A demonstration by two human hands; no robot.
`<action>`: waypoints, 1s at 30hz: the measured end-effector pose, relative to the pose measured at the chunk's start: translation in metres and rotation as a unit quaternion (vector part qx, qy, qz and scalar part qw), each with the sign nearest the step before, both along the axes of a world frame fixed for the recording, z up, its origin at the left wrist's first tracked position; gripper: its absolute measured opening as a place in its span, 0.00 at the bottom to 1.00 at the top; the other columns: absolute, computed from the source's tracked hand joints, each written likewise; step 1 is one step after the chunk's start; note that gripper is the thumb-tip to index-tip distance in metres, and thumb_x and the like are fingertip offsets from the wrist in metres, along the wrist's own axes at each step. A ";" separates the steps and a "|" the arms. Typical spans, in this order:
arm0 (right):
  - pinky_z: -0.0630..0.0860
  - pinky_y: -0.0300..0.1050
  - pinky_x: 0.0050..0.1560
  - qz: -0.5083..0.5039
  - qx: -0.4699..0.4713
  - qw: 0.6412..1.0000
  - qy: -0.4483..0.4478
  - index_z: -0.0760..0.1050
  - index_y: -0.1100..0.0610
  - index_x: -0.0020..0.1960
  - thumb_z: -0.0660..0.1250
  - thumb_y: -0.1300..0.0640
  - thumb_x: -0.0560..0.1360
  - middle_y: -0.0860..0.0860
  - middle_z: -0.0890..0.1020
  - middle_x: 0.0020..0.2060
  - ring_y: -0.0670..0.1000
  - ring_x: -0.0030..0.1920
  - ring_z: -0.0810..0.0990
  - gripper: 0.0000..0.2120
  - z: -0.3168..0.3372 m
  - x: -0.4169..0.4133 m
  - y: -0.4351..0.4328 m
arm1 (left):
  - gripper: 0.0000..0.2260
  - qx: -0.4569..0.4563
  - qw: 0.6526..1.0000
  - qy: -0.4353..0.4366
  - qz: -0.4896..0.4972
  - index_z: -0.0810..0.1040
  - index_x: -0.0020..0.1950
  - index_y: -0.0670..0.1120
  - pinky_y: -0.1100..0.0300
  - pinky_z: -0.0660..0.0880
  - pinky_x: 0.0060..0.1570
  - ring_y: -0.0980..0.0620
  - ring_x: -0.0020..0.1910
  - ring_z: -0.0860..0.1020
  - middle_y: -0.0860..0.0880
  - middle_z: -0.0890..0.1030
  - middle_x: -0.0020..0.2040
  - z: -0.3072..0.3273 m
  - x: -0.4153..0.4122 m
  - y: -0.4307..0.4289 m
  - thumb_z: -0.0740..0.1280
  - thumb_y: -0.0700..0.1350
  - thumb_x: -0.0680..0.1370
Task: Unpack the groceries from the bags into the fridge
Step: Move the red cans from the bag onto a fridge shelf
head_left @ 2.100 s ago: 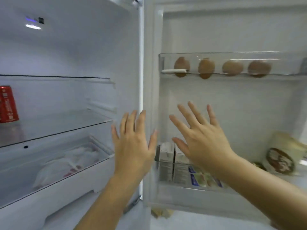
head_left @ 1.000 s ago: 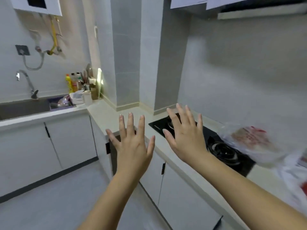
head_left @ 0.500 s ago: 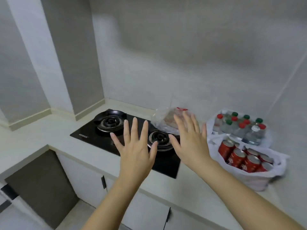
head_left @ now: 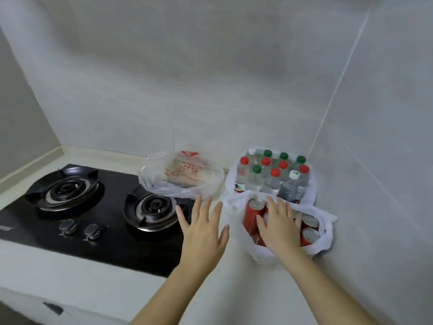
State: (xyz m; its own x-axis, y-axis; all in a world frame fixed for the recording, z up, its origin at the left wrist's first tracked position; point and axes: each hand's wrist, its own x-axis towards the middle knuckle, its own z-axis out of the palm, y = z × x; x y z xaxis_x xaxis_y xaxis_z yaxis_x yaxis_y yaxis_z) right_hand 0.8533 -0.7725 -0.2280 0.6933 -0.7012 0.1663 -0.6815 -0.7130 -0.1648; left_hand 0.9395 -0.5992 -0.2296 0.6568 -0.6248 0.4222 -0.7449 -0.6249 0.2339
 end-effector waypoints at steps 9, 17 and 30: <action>0.56 0.59 0.71 -0.003 0.021 0.997 0.080 0.62 0.46 0.71 0.59 0.38 0.77 0.48 0.72 0.67 0.52 0.71 0.65 0.26 -0.043 -0.004 -0.054 | 0.10 0.013 0.994 -0.002 -0.111 0.80 0.44 0.51 0.44 0.64 0.58 0.52 0.41 0.80 0.55 0.80 0.38 -0.046 0.017 -0.098 0.75 0.48 0.65; 0.53 0.60 0.72 -0.010 0.033 0.996 0.081 0.61 0.47 0.71 0.65 0.37 0.73 0.46 0.75 0.65 0.51 0.69 0.66 0.31 -0.047 0.002 -0.066 | 0.20 0.174 0.974 0.072 -0.129 0.66 0.67 0.49 0.44 0.54 0.67 0.48 0.62 0.70 0.52 0.75 0.62 -0.045 0.052 -0.169 0.61 0.47 0.75; 0.42 0.65 0.73 -0.074 0.053 0.995 0.043 0.55 0.51 0.76 0.68 0.37 0.71 0.47 0.78 0.62 0.51 0.75 0.59 0.41 -0.064 0.018 -0.059 | 0.27 0.171 0.947 0.215 -0.168 0.66 0.67 0.53 0.48 0.59 0.62 0.49 0.60 0.74 0.53 0.77 0.59 -0.072 0.089 -0.197 0.69 0.51 0.70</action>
State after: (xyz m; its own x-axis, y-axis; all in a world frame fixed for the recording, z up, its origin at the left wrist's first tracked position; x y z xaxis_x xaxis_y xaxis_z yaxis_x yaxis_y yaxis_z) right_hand 0.8715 -0.8312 -0.2919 0.5889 -0.8076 0.0308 -0.7932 -0.5849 -0.1695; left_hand 1.0288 -0.7960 -0.3019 0.4614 -0.8811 -0.1034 -0.7972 -0.4630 0.3874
